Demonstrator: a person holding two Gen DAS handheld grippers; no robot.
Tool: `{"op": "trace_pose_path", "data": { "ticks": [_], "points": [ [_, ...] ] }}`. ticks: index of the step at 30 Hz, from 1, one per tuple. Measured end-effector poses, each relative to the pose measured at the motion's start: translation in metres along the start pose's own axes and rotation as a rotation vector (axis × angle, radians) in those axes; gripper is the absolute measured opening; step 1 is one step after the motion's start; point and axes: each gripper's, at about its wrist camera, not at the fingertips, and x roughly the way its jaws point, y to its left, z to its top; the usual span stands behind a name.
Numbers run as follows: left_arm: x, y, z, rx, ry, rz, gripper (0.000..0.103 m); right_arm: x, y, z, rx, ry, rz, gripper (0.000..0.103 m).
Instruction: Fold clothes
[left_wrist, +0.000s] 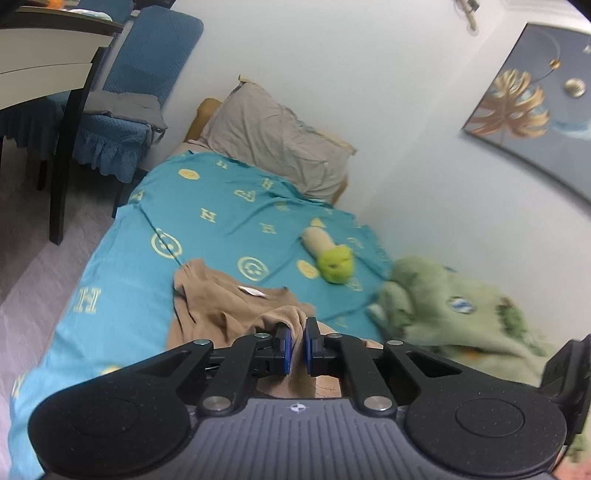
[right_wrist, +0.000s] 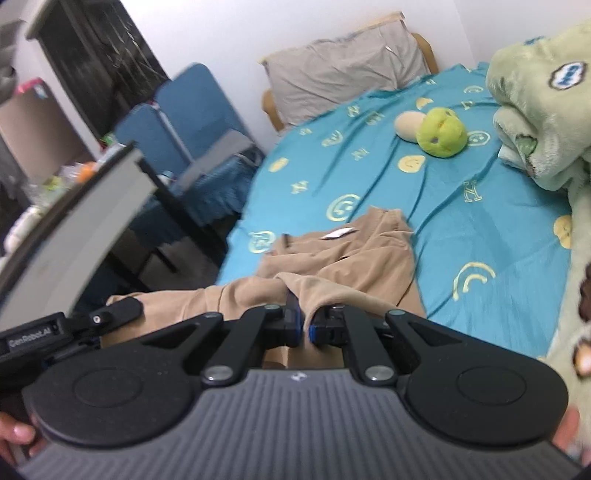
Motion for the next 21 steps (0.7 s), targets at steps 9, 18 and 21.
{"op": "trace_pose_path", "data": {
  "ticks": [9,18,21],
  "points": [
    [0.12,0.037,-0.022,0.128,0.087,0.141,0.01,0.118,-0.025,-0.008,-0.1,0.122,-0.149,0.009],
    [0.184,0.056,-0.047,0.271,0.184,0.246,0.016,0.152,-0.034,-0.015,-0.129,0.198,-0.191,0.01],
    [0.179,0.052,-0.048,0.281,0.174,0.245,0.018,0.155,-0.036,-0.014,-0.121,0.211,-0.194,0.011]
  ]
}}
